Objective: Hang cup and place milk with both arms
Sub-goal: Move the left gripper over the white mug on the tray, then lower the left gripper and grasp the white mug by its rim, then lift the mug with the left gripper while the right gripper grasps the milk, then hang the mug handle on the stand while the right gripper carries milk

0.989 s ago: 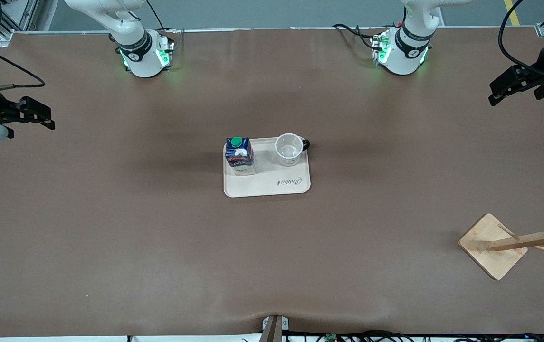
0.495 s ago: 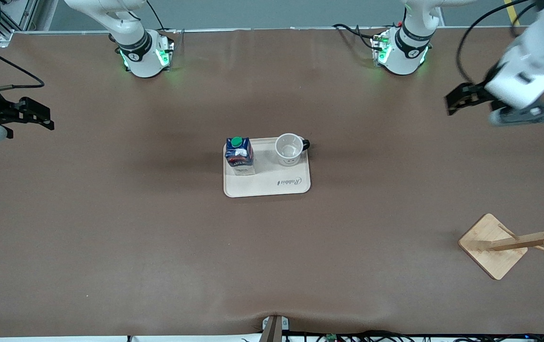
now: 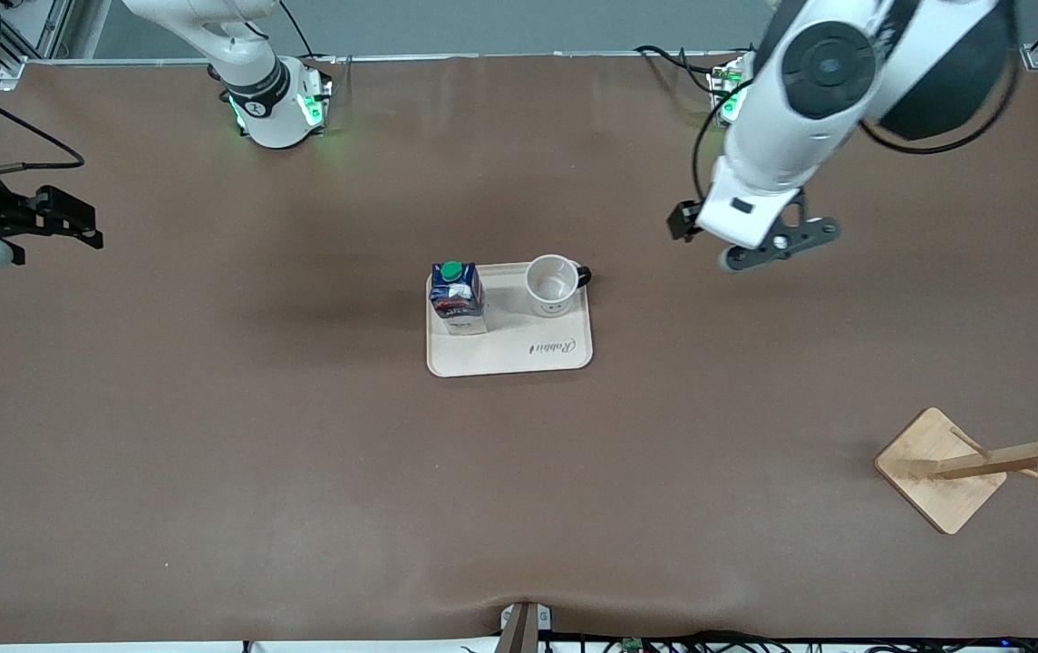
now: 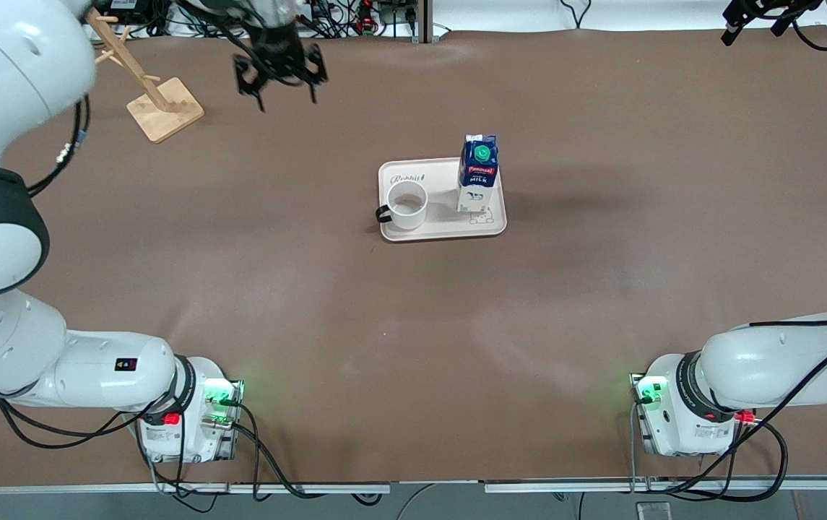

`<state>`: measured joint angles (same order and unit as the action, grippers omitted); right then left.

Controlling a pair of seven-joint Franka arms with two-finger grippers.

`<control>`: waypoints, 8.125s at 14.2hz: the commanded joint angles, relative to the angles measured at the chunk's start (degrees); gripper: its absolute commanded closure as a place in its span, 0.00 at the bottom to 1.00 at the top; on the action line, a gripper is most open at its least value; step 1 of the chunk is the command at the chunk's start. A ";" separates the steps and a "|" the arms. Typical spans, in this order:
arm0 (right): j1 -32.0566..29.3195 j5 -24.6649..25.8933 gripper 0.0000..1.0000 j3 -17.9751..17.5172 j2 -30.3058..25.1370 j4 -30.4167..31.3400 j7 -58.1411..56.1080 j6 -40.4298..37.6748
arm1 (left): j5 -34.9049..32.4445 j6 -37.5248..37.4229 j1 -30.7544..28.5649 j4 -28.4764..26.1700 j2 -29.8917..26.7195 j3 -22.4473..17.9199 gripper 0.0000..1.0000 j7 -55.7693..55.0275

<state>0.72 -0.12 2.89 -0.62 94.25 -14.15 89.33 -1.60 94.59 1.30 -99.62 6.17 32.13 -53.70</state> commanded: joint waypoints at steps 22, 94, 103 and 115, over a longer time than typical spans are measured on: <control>-1.07 -1.02 0.00 -0.96 1.24 -0.73 -0.62 0.58 | -21.68 33.55 16.01 -12.44 21.77 4.34 0.25 -83.12; 14.59 0.27 1.00 -0.78 16.89 -12.52 30.61 -5.13 | -6.75 12.37 -43.57 17.53 12.72 3.73 1.00 86.05; -1.94 2.58 1.00 -0.78 4.06 16.72 17.40 16.37 | -5.26 14.04 -49.02 17.44 16.41 3.73 1.00 92.90; -7.58 2.76 1.00 -0.78 0.80 33.71 13.53 31.51 | -6.14 11.69 -46.04 17.09 11.50 7.85 0.00 65.35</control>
<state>-5.74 1.48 3.35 2.25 124.54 -0.37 118.59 -7.18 109.24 -44.71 -81.49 20.37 39.00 18.57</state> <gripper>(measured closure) 0.388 0.004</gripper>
